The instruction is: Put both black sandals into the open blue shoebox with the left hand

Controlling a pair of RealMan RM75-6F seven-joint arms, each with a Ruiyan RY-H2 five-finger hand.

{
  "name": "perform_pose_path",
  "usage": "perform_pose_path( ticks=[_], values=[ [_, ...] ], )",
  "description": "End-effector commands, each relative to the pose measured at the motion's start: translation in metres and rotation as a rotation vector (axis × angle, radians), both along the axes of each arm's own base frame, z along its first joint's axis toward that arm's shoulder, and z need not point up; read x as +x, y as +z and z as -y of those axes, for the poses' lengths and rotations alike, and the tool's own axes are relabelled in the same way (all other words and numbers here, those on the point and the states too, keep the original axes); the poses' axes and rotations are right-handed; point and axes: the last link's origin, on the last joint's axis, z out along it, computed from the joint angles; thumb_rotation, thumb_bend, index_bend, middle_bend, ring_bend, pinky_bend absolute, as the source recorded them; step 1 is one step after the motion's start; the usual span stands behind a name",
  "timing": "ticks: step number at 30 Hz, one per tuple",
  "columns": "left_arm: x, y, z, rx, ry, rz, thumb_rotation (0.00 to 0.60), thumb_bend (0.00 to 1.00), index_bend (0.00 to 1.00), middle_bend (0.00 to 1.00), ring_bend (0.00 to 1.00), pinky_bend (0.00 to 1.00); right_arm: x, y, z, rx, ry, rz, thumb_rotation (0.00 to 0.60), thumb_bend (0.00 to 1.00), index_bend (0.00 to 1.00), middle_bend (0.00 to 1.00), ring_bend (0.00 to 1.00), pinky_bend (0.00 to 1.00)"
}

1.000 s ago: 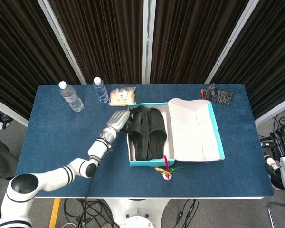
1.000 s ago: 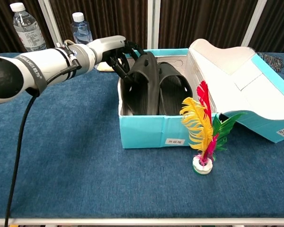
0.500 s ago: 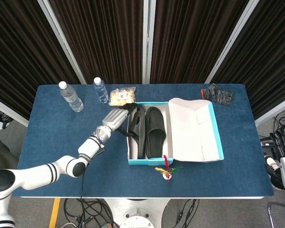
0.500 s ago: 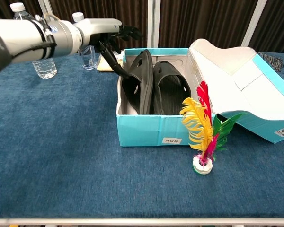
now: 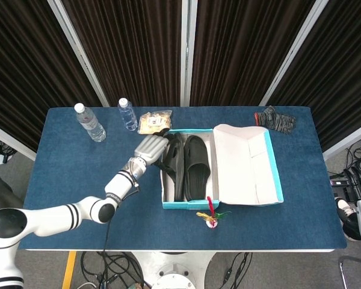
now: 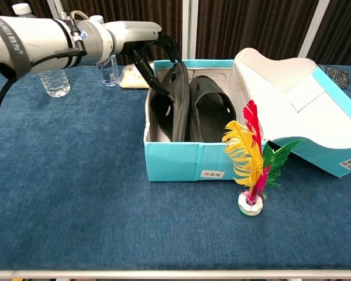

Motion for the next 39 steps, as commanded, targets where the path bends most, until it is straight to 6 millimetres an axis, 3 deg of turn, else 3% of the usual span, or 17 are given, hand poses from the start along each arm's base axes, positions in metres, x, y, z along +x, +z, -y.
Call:
perform_pose_path(
  ticks=[1,15,22,26,32,36,39],
  values=[
    [0.001,-0.004,0.0,-0.001,-0.001,-0.026,0.522,0.0,0.24,0.19,0.0,0.17,-0.001,0.0,0.0,0.0,-0.002,0.001,0.6,0.11,0.0,0.06,0.0,0.11],
    [-0.003,-0.028,0.002,-0.031,-0.004,-0.134,0.529,0.0,0.24,0.19,0.0,0.16,-0.002,0.0,0.0,0.0,-0.006,0.003,0.6,0.11,0.0,0.06,0.0,0.11],
    [-0.001,-0.023,0.003,-0.016,-0.002,-0.121,0.528,0.0,0.24,0.19,0.0,0.16,-0.002,-0.001,0.0,0.0,-0.004,0.005,0.6,0.11,0.0,0.06,0.0,0.11],
    [0.0,-0.002,0.003,0.028,0.024,-0.019,0.529,0.0,0.24,0.19,0.0,0.16,-0.002,0.0,-0.001,-0.003,-0.002,0.004,0.6,0.11,0.0,0.06,0.0,0.11],
    [-0.017,0.042,0.008,0.093,0.077,0.136,0.6,0.0,0.24,0.19,0.0,0.16,-0.003,0.001,-0.002,-0.006,-0.001,0.01,0.6,0.11,0.0,0.06,0.0,0.11],
    [-0.042,0.077,0.021,0.153,0.124,0.256,0.6,0.0,0.24,0.19,0.0,0.16,-0.006,0.001,-0.002,-0.001,-0.013,0.023,0.6,0.11,0.0,0.06,0.0,0.11],
    [-0.073,0.102,0.036,0.233,0.146,0.291,0.6,0.0,0.24,0.19,0.0,0.16,-0.009,0.0,-0.001,0.011,-0.02,0.053,0.6,0.12,0.0,0.07,0.0,0.11]
  ],
)
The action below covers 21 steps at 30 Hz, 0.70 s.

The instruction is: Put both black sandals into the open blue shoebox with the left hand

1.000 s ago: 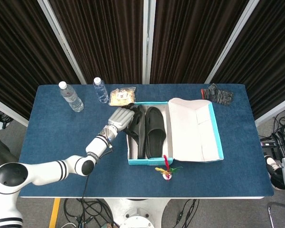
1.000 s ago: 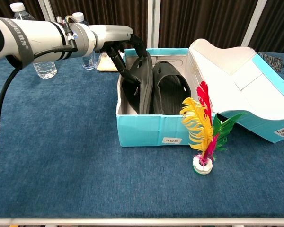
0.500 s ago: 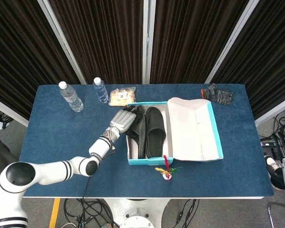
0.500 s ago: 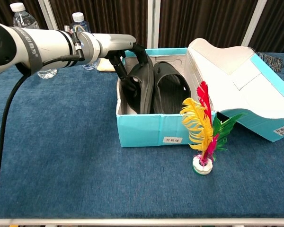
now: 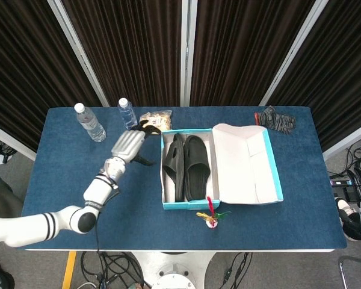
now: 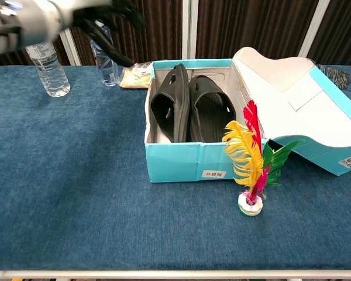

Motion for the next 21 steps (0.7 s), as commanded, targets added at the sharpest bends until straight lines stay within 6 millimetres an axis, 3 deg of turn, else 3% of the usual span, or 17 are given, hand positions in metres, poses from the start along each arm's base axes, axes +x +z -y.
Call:
perform_pose_path(
  ticks=[1,5,10,14,21],
  values=[
    [-0.044,0.041,0.022,0.123,0.043,0.059,0.6,0.0,0.24,0.2,0.0,0.16,-0.004,-0.001,0.001,0.016,-0.009,0.035,0.6,0.13,0.0,0.07,0.0,0.11],
    [-0.098,0.065,0.05,0.241,0.116,0.027,0.6,0.0,0.25,0.21,0.03,0.16,-0.012,-0.001,0.004,0.033,-0.024,0.062,0.6,0.17,0.0,0.08,0.0,0.11],
    [-0.165,0.09,0.091,0.34,0.176,-0.134,0.6,0.0,0.25,0.22,0.05,0.16,-0.016,-0.006,0.006,0.041,-0.022,0.08,0.6,0.17,0.0,0.08,0.0,0.12],
    [-0.206,0.104,0.125,0.385,0.234,-0.242,0.6,0.0,0.25,0.22,0.05,0.16,-0.017,-0.011,0.002,0.034,-0.012,0.093,0.6,0.17,0.0,0.08,0.0,0.12],
    [-0.229,0.117,0.183,0.451,0.296,-0.306,0.6,0.0,0.25,0.22,0.05,0.16,-0.014,-0.023,-0.007,0.036,0.026,0.109,0.6,0.17,0.01,0.09,0.0,0.12]
  ],
)
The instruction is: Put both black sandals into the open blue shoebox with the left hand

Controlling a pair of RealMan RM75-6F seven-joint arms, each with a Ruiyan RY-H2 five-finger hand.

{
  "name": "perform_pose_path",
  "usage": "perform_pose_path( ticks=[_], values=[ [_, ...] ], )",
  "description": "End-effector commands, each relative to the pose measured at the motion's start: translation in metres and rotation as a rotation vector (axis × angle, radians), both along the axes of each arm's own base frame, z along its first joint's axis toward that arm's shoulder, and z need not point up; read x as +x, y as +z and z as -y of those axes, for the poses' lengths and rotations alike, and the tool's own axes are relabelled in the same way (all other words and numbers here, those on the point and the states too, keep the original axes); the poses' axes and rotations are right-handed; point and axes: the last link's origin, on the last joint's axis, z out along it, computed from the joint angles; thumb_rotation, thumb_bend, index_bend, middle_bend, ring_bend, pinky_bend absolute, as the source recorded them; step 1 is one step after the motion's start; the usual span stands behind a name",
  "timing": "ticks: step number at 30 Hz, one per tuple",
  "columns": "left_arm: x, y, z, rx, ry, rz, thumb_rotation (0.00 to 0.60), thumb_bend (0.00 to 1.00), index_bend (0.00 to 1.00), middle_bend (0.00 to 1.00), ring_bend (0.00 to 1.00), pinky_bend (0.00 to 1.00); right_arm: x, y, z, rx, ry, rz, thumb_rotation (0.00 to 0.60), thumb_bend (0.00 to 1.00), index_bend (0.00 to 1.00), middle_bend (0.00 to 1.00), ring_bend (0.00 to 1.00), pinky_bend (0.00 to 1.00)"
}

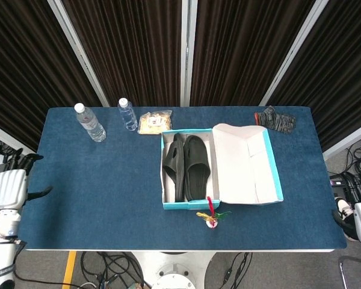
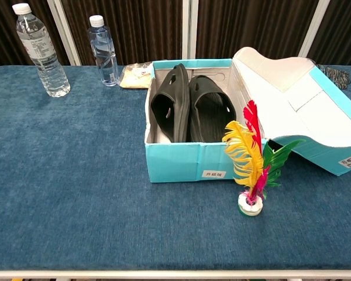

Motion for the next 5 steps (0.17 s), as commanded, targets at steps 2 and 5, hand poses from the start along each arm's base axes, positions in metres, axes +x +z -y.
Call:
perform_pose_path(
  ticks=[2,5],
  values=[
    [-0.007,0.005,0.036,0.027,0.031,-0.032,0.6,0.0,0.25,0.22,0.05,0.16,0.001,-0.005,-0.005,0.005,0.005,0.005,0.6,0.17,0.01,0.09,0.0,0.12],
    [-0.009,0.002,0.052,0.033,0.055,-0.027,0.6,0.0,0.25,0.22,0.05,0.16,0.002,-0.008,-0.006,0.01,0.013,0.011,0.6,0.17,0.01,0.09,0.0,0.12]
  ],
)
